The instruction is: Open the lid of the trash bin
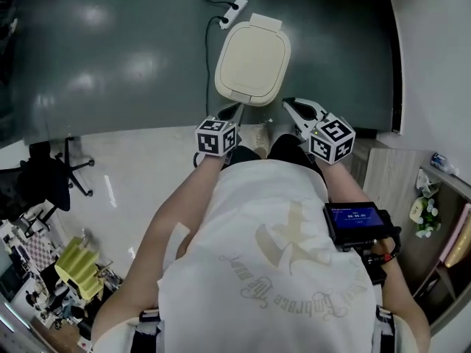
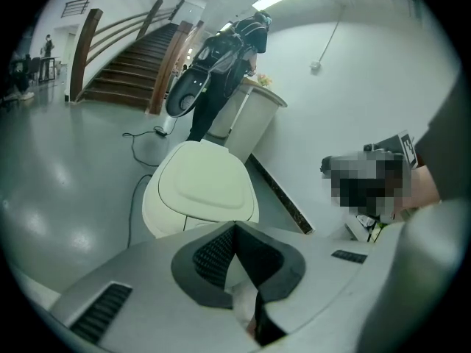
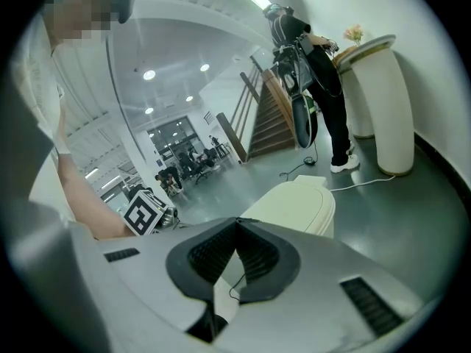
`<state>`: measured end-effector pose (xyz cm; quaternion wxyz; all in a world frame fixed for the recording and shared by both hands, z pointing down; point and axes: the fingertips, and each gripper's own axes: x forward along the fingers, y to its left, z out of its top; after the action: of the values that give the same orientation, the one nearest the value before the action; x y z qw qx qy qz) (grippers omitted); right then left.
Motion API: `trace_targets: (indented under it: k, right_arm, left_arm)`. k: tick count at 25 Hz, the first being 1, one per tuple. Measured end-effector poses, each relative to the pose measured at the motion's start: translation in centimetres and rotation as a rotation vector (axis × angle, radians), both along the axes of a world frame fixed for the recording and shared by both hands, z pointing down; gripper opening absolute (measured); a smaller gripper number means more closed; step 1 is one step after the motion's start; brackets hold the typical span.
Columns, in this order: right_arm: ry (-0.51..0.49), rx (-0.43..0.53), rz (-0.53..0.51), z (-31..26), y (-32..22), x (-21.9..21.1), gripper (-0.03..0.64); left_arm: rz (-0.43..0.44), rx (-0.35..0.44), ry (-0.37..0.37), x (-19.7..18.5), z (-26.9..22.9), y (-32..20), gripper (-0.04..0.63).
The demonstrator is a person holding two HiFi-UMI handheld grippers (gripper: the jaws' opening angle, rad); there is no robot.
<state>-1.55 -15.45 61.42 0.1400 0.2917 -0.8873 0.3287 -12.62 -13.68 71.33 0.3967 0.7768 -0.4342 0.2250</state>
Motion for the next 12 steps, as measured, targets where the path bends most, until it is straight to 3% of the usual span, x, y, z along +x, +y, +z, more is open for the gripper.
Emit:
trace_targets:
  k: [12]
  right_arm:
    - [-0.004,-0.009,0.004,0.1,-0.1,-0.3,0.005]
  left_arm:
    - [0.024,-0.048,-0.177,-1.1,2.9,-1.2,0.012]
